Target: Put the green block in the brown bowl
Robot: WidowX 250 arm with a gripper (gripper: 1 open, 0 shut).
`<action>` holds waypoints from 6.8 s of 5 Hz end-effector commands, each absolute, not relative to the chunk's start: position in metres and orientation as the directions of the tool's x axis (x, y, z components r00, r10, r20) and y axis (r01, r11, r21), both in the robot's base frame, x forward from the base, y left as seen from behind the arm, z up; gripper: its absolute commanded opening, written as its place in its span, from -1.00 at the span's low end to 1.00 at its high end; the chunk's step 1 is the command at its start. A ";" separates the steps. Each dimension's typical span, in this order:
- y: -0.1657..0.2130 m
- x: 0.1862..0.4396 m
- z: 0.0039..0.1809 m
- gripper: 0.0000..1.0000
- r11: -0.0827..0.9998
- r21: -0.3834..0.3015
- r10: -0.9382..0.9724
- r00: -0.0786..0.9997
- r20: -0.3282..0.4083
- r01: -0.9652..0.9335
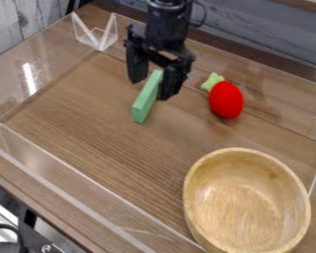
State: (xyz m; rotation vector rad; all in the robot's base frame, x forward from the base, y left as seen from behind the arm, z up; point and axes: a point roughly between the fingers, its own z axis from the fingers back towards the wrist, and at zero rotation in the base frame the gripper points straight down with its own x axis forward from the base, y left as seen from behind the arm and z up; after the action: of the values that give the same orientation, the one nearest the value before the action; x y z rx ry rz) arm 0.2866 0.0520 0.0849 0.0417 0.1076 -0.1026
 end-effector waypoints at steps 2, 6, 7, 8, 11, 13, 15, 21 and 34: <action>0.059 0.297 0.065 1.00 0.993 0.053 -0.103 0.993 -0.056 0.106; 0.060 0.317 0.040 1.00 0.991 0.047 -0.124 0.991 -0.054 0.126; 0.061 0.323 0.031 -1.00 0.995 0.044 -0.085 0.995 -0.059 0.087; 0.059 0.317 0.026 -1.00 0.996 0.035 -0.078 0.995 -0.058 0.081; 0.059 0.290 0.029 -1.00 0.997 -0.020 0.069 0.995 -0.076 -0.070; 0.045 0.286 0.022 1.00 0.977 -0.018 0.209 0.972 -0.106 -0.212; 0.040 0.282 0.011 1.00 0.971 0.005 0.237 0.962 -0.135 -0.239; 0.098 0.276 0.020 -1.00 0.954 0.017 0.299 0.940 -0.164 -0.300; 0.084 0.361 0.126 -1.00 0.918 -0.331 0.197 0.975 -0.098 -0.219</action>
State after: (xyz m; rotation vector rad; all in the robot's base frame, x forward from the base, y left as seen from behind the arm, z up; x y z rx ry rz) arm 0.3555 0.0829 0.1003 -0.3663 0.1404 0.2337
